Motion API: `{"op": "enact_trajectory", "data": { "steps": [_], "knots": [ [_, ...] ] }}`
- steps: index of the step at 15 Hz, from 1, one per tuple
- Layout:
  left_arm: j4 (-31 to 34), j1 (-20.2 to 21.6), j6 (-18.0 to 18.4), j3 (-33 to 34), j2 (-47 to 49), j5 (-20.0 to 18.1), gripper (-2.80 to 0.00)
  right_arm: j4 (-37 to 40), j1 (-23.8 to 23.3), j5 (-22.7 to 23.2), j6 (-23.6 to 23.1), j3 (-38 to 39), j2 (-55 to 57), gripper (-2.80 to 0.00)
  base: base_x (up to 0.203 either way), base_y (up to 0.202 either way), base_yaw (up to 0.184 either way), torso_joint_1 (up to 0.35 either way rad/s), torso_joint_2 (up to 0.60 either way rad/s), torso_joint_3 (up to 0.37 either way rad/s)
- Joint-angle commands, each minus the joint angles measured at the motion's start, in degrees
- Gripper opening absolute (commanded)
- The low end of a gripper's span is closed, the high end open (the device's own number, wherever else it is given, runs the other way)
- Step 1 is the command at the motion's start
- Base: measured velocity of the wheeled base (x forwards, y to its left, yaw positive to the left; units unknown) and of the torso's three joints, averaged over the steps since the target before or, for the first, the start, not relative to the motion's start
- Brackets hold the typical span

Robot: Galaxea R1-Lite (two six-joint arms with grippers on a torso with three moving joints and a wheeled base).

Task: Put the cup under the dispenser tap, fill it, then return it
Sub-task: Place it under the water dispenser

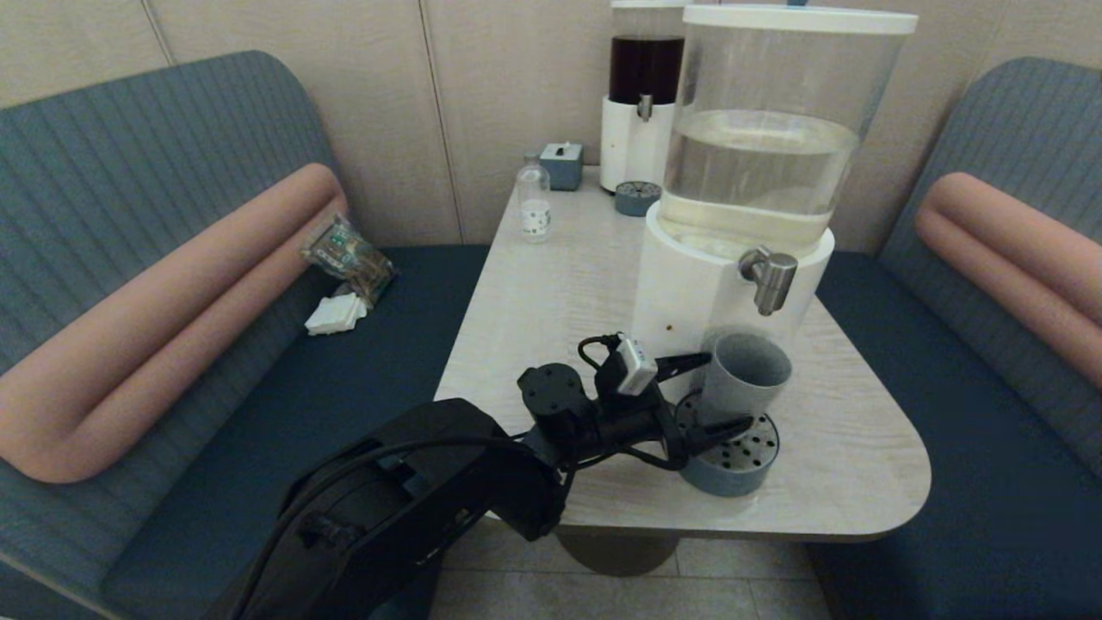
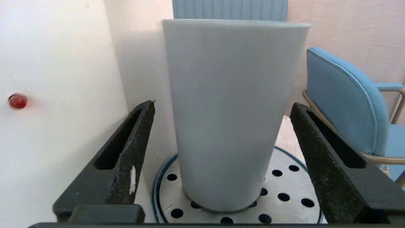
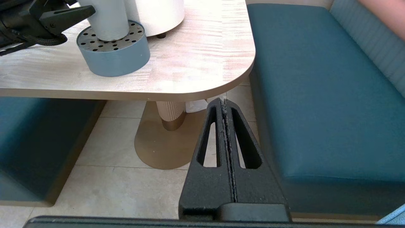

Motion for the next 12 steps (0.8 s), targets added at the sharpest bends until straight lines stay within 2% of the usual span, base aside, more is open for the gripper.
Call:
{"op": "enact_trajectory", "data": {
  "steps": [1, 6, 12],
  "knots": [
    [-0.51, -0.03, -0.04, 0.4, -0.53, 0.21, 0.0, -0.09, -0.02, 0.0, -0.01, 0.09, -0.03, -2.8, 0.0, 0.0, 0.0, 0.0, 0.0, 0.0],
    [-0.51, 0.03, -0.04, 2.79, -2.24, 0.56, 0.0, -0.06, 0.05, 0.0, -0.01, 0.09, -0.03, -2.8, 0.0, 0.0, 0.0, 0.0, 0.0, 0.0],
    [-0.51, 0.05, 0.04, 15.8, -9.37, 0.62, 0.0, 0.0, -0.02, 0.0, -0.01, 0.0, -0.03, -2.8, 0.0, 0.0, 0.0, 0.0, 0.0, 0.0]
  ]
}}
